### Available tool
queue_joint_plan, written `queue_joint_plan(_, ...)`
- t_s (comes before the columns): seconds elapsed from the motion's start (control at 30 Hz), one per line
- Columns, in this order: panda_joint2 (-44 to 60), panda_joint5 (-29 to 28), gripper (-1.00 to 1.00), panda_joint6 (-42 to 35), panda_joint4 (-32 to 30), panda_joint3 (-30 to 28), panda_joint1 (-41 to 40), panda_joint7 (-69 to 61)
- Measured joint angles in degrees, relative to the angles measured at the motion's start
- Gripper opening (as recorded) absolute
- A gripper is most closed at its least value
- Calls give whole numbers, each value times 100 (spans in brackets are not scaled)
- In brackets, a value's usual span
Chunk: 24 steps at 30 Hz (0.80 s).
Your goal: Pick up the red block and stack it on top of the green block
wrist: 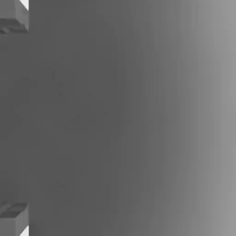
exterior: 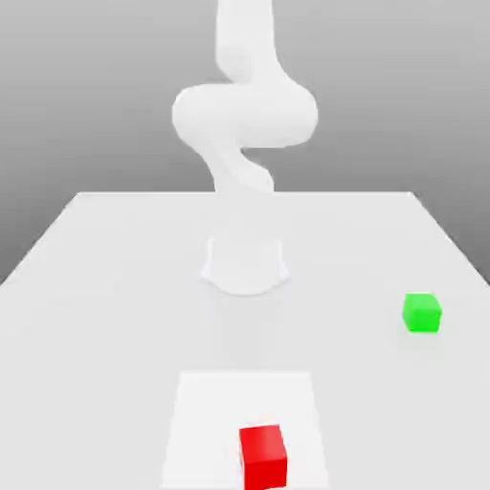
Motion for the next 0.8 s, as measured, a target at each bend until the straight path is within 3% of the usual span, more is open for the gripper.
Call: queue_joint_plan(0.8, 5020, 12, 0, 1908, -868, 6, 211, -588)
